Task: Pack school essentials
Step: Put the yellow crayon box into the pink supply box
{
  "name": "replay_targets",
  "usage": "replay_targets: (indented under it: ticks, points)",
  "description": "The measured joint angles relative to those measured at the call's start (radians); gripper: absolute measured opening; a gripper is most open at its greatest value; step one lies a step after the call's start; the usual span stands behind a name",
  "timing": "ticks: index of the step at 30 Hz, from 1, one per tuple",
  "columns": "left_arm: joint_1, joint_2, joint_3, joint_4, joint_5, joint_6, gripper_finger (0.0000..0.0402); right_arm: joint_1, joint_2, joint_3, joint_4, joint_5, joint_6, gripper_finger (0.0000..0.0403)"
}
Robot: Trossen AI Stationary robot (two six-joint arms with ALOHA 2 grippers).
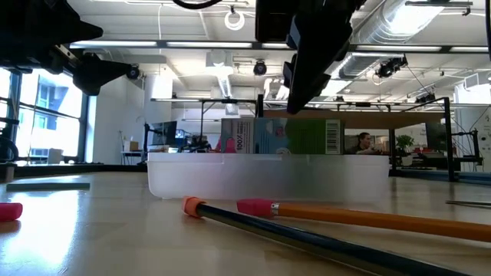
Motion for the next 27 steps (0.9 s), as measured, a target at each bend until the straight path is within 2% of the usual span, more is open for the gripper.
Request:
replay_targets:
  ticks: [13,19,27]
  points:
    - [0.000,0.000,0.000,0.000,0.000,0.001,0.0400,-0.008,0.000,0.000,-0.012,-0.013,0.004,0.0165]
    - [0.000,0.000,0.000,0.000,0.000,0.001,0.0400,0.030,0.000,0.000,0.006,-0.006,0.027,0.0165]
    - [0.000,0.000,0.000,0.000,0.000,0.001,0.0400,0.082,0.000,0.000,0.009,0.150,0.023,0.0165]
